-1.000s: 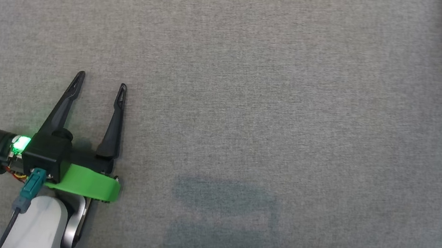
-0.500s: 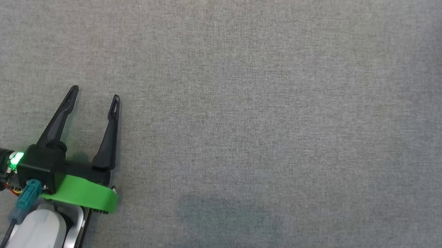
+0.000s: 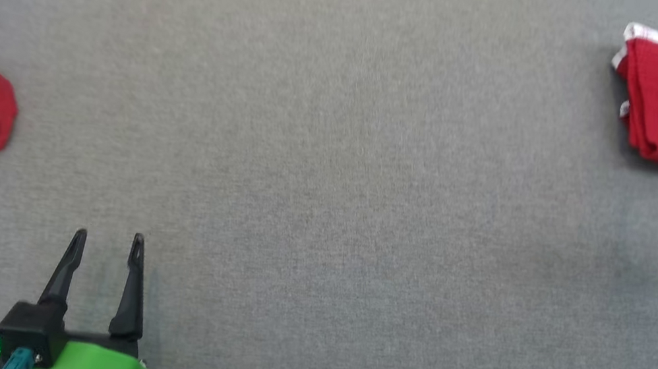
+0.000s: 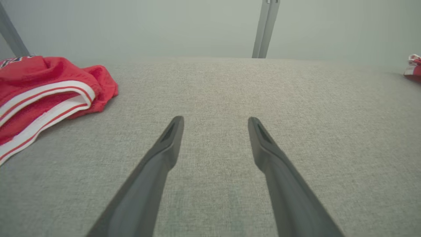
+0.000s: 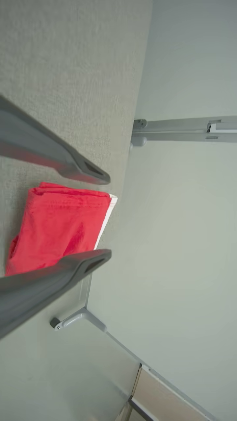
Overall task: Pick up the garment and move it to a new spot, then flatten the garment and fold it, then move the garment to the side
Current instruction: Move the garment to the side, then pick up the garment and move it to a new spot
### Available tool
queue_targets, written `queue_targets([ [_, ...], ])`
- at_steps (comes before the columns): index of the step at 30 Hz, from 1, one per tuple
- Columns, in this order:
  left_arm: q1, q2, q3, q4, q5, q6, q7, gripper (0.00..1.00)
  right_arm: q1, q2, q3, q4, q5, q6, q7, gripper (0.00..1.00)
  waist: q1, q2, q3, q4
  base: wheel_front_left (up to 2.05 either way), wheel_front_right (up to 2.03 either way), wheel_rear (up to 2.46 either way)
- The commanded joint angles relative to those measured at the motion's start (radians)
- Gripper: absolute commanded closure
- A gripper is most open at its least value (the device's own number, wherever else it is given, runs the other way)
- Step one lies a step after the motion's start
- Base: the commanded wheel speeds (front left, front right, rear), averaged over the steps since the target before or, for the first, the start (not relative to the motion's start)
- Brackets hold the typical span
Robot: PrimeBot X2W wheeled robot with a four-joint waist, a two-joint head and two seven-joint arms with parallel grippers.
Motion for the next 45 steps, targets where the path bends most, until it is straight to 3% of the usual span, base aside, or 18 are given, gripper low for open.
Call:
queue_targets([
  [1,0.019,-0.002,0.007,0.0,-0.003,-0.001,0.0,0.0,0.048,0.013,0.002,-0.011,0.023,-0.001,-0.002,0.0,0.0,0.0,-0.148,0.062,0.0,0.0,0.0],
  [4,0.061,-0.007,0.036,0.01,-0.016,-0.005,0.0,0.0,0.222,0.032,-0.03,-0.123,0.04,-0.001,-0.007,0.0,0.0,0.0,-0.199,0.093,0.0,0.0,0.0],
  [10,0.105,-0.013,0.068,0.033,-0.025,-0.038,0.0,0.0,0.513,0.156,-0.08,-0.273,-0.028,-0.001,-0.018,0.0,0.0,0.0,-0.248,0.129,0.0,0.0,0.0],
  [14,0.114,-0.016,0.075,0.049,-0.027,-0.063,0.0,0.0,0.635,0.258,-0.105,-0.344,-0.095,-0.001,-0.017,0.0,0.0,0.0,-0.26,0.136,0.0,0.0,0.0],
  [21,0.118,-0.019,0.083,0.098,-0.037,-0.113,0.0,0.0,0.703,0.36,-0.169,-0.386,-0.181,-0.001,-0.017,0.0,0.0,0.0,-0.274,0.114,0.0,0.0,0.0],
  [35,0.097,-0.023,0.094,0.128,-0.029,-0.141,0.0,0.0,0.707,0.395,-0.228,-0.395,-0.229,-0.001,-0.018,0.0,0.0,0.0,-0.282,0.084,0.0,0.0,0.0],
  [45,0.087,-0.024,0.093,0.136,-0.038,-0.144,0.0,0.0,0.714,0.398,-0.234,-0.388,-0.231,-0.001,-0.017,0.0,0.0,0.0,-0.29,0.109,0.0,0.0,0.0],
])
